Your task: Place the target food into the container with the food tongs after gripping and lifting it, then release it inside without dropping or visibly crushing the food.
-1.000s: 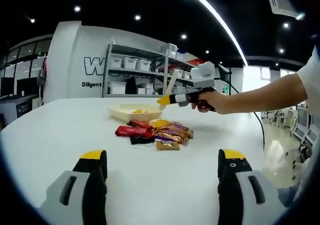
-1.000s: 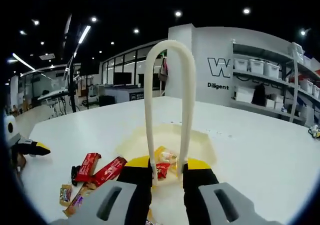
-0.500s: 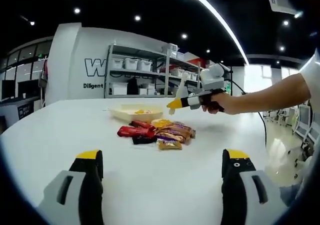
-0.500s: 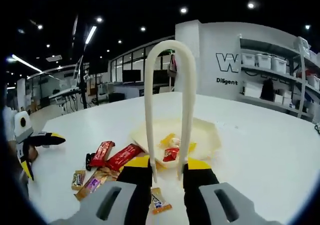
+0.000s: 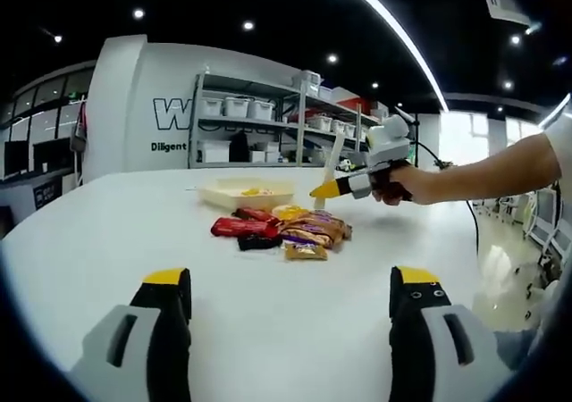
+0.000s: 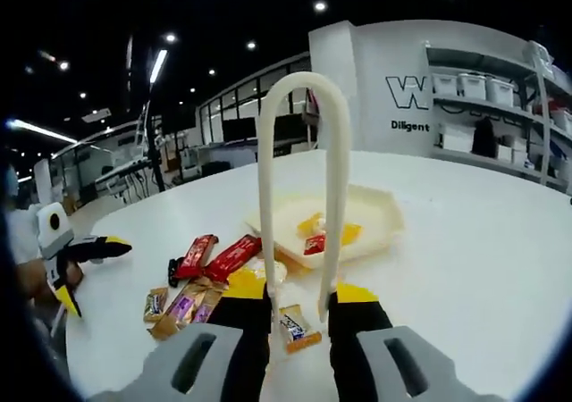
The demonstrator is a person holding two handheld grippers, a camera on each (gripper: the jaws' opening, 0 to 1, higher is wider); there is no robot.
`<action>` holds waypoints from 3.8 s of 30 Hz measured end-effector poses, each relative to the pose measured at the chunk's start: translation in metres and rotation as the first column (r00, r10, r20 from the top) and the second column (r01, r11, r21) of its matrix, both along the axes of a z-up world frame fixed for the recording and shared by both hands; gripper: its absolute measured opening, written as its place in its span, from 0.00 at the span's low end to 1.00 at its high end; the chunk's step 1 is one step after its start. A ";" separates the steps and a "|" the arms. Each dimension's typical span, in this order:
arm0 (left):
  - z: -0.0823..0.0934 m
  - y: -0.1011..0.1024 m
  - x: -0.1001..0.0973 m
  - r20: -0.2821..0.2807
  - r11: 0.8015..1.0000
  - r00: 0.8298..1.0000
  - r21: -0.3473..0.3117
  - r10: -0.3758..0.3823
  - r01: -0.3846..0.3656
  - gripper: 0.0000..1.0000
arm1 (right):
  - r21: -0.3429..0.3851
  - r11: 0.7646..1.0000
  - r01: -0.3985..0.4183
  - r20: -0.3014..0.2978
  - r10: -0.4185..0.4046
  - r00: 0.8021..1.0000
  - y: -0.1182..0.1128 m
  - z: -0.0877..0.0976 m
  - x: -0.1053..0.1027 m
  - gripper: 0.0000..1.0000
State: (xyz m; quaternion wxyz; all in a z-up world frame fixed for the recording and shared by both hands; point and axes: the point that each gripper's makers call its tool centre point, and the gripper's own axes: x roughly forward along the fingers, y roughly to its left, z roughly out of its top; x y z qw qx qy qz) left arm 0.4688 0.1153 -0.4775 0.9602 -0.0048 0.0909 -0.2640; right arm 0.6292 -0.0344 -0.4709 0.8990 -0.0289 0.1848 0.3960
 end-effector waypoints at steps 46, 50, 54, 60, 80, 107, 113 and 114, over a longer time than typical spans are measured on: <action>-0.005 -0.003 -0.001 -0.009 0.999 1.000 0.043 -0.016 0.016 0.86 | 0.046 0.999 0.015 0.044 -0.017 0.999 -0.006 0.017 -0.008 0.12; -0.004 -0.004 -0.001 -0.004 0.999 1.000 0.040 -0.019 0.020 0.87 | 0.089 0.996 0.023 0.060 -0.029 0.998 -0.009 0.043 -0.002 0.12; -0.001 -0.001 0.001 0.016 0.999 1.000 0.040 -0.004 0.004 0.90 | 0.079 0.997 0.021 0.091 -0.028 0.995 -0.006 0.062 0.003 0.13; 0.004 0.000 0.000 0.031 1.000 1.000 0.013 0.002 -0.003 0.92 | 0.078 0.997 0.021 0.114 -0.030 0.993 0.003 0.077 0.011 0.12; 0.002 -0.002 -0.001 0.029 1.000 1.000 0.019 -0.004 0.003 0.91 | 0.049 0.998 0.030 0.041 -0.032 0.999 0.052 0.033 0.055 0.13; 0.000 -0.002 0.001 0.027 1.000 1.000 0.027 0.000 -0.001 0.91 | 0.091 0.996 0.011 0.014 -0.012 1.000 0.047 0.034 0.047 0.14; 0.001 -0.001 0.001 0.029 1.000 1.000 0.025 0.005 -0.006 0.91 | 0.101 0.994 -0.051 0.028 0.049 0.998 0.041 0.044 0.021 0.15; 0.000 -0.001 0.001 0.027 1.000 1.000 0.026 0.007 -0.007 0.91 | 0.102 0.993 -0.057 0.024 0.055 0.998 0.040 0.044 0.017 0.15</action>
